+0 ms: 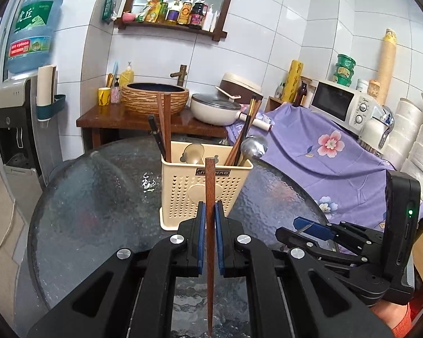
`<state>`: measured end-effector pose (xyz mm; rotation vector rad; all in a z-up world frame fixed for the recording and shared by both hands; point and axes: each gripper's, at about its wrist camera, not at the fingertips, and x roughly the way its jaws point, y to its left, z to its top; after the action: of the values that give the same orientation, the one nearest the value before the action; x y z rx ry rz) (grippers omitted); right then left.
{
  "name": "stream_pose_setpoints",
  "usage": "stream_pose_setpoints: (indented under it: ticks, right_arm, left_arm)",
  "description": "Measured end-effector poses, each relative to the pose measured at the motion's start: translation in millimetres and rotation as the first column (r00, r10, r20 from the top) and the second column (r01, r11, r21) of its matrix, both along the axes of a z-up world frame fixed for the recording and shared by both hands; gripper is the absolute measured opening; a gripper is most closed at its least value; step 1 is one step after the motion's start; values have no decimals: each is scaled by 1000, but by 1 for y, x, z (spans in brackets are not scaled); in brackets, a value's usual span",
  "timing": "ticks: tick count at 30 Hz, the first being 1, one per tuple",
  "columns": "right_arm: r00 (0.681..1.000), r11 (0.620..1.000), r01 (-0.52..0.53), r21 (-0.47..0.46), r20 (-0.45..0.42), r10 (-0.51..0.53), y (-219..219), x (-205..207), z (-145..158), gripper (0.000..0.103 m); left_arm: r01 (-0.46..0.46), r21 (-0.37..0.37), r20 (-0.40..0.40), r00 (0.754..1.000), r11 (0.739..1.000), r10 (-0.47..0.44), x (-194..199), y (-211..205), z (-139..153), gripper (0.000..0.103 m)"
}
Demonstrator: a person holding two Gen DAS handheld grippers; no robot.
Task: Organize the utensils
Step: 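Lift the chopstick and spoon with both tools and carry them above the holder, then lower the chopstick and spoon into the holder and open both tools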
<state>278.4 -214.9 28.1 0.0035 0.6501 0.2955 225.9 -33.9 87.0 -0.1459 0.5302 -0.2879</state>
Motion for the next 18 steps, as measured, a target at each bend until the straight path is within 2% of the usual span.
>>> stream_pose_setpoints:
  ticks: [11,18]
  right_arm:
    - [999,999,-13,-30,34,14,7,5,17,38]
    - [996,999,-37,-32,74,39,11,16,43,38]
  left_arm:
    - [18,-14,22,1000,1000,-18,2,2,11,7]
    - [45,1,61,997,999,-45,9,-2,37,7]
